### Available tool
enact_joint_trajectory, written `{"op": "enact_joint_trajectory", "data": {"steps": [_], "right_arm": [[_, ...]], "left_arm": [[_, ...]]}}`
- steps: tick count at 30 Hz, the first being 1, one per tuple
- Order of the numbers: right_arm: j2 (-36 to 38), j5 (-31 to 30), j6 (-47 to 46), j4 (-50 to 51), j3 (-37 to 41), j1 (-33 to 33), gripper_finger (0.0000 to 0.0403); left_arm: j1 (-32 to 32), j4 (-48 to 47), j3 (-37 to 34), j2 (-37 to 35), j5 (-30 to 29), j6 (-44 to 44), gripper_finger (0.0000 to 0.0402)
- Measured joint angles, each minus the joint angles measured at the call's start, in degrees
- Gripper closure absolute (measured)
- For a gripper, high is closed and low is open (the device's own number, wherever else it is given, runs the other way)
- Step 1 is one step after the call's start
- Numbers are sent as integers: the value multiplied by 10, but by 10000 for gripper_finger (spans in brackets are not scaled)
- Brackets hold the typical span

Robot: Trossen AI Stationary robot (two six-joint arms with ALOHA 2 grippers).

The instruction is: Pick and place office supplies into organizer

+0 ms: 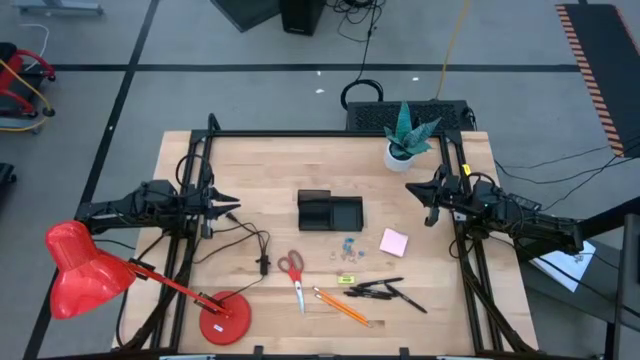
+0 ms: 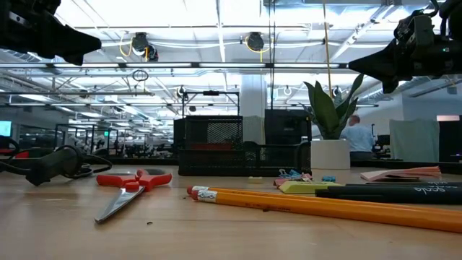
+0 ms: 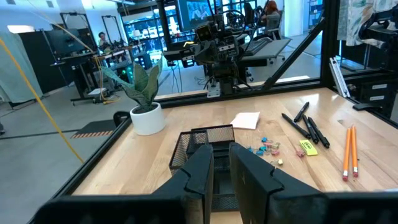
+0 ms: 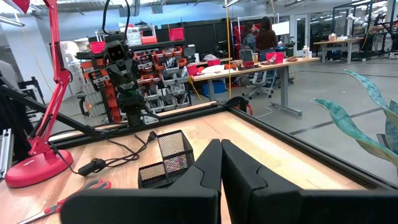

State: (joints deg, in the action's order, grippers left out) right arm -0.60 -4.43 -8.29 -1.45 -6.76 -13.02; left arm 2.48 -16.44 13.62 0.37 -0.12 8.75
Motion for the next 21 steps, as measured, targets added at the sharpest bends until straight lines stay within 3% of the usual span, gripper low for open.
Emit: {"op": "enact_joint_trajectory", "data": {"steps": [13, 21], "right_arm": [[0, 0, 0, 0, 0, 0, 403], [0, 0, 0, 0, 0, 0, 403]], "left_arm": [[0, 20, 0, 0, 0, -3, 339], [0, 75, 0, 0, 1, -59, 339]]}}
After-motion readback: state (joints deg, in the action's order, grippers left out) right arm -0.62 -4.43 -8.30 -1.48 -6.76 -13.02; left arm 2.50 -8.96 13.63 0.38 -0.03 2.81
